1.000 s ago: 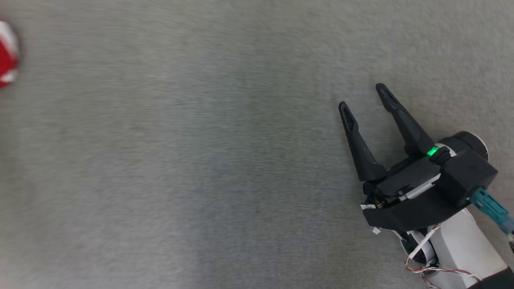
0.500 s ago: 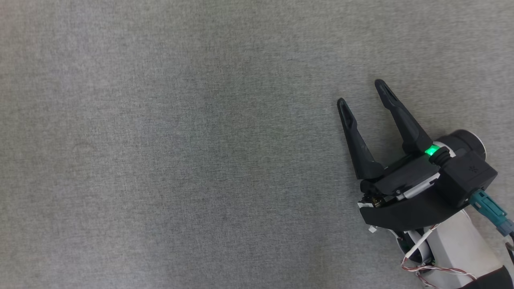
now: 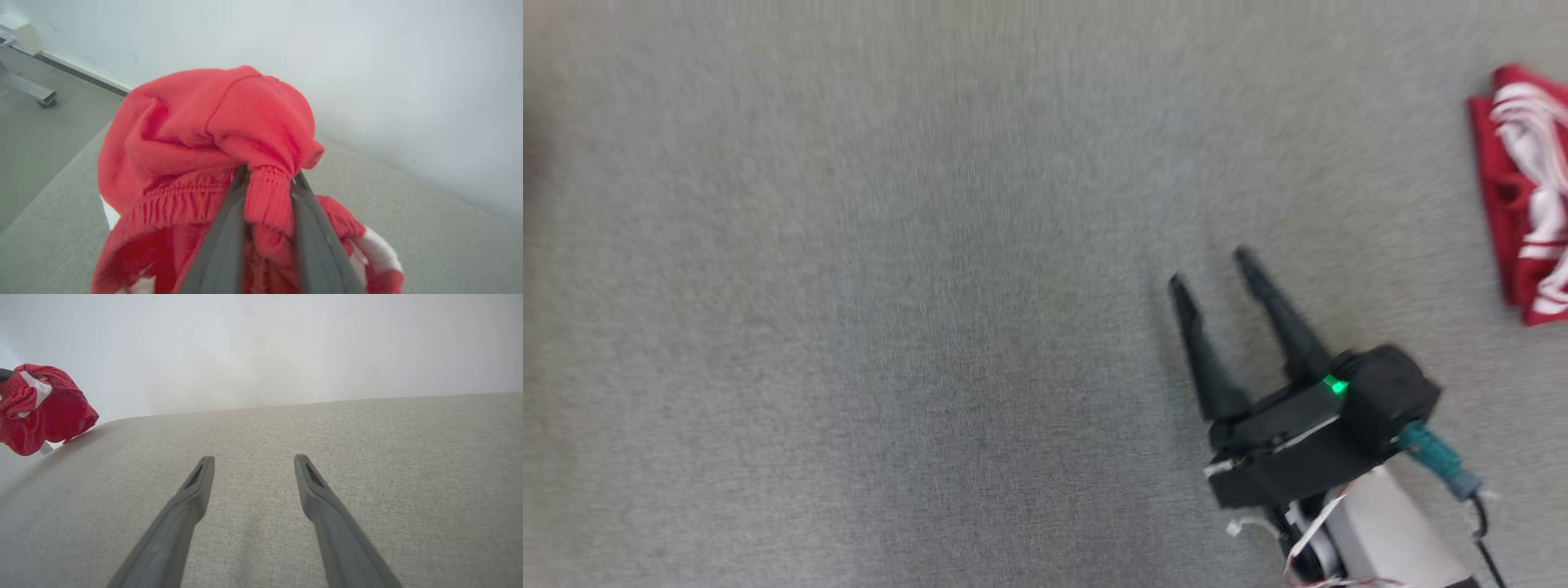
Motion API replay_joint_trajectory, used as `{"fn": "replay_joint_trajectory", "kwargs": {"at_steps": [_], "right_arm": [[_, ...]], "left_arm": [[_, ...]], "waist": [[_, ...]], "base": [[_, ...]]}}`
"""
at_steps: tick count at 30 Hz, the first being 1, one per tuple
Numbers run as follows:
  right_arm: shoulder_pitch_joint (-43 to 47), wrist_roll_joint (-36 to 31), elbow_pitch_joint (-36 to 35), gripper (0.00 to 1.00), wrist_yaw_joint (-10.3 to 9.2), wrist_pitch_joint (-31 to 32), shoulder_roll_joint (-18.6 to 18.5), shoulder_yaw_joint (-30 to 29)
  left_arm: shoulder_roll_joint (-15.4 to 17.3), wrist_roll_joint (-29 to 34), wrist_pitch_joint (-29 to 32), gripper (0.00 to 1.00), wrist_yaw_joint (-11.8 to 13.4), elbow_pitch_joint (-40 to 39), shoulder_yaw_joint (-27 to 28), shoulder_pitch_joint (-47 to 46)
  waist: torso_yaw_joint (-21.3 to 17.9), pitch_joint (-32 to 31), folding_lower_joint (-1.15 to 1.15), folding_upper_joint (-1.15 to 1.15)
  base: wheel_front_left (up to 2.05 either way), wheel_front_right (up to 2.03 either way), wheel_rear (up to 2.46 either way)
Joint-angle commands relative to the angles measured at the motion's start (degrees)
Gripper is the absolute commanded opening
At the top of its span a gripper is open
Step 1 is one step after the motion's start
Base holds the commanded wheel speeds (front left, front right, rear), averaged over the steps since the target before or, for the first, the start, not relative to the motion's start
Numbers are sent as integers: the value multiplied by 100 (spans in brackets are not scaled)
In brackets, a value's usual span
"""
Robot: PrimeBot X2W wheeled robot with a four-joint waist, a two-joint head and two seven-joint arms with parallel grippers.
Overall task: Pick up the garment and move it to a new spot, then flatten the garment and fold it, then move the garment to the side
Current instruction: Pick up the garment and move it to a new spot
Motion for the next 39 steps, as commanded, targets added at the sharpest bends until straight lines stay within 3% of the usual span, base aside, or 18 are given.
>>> {"fn": "replay_joint_trajectory", "kwargs": {"at_steps": [1,6,15,23,31,34,38,39], "right_arm": [[88,43,36,100,-13,-30,8,30],[211,147,282,100,-13,-68,121,252],[394,192,379,100,-13,-104,180,286],[446,123,230,100,-13,-39,89,170],[460,119,115,100,-13,-13,73,55],[514,89,67,100,-13,-20,100,-41],[576,74,50,100,-13,-39,136,-164],[595,71,50,100,-13,-45,144,-205]], "left_arm": [[64,48,-12,0,-33,-57,-19,-41],[-87,232,169,0,-228,-508,-564,-293],[-1188,123,407,0,-509,-1312,-1728,-371],[-2133,-79,208,0,-672,-1499,-2557,142],[-2343,-136,108,0,-764,-1065,-3125,1005],[-2073,494,-193,0,-817,-498,-3632,1383],[-1983,949,-656,0,-731,139,-3907,1529],[-1973,1056,-784,35,-686,299,-3946,1567]], "waist": [[-145,-917,-1,-1],[-390,-1519,-1,-1],[-947,-1987,-1,-1],[-1622,-1833,-1,-1],[-2068,-1466,-1,-1],[-2140,-1333,-1,-1],[-2123,-1274,-1,-1],[-2094,-1280,-1,-1]], "base": [[0,0,0],[0,0,0],[0,0,0],[0,0,0],[0,0,0],[0,0,0],[0,0,0],[0,0,0]]}}
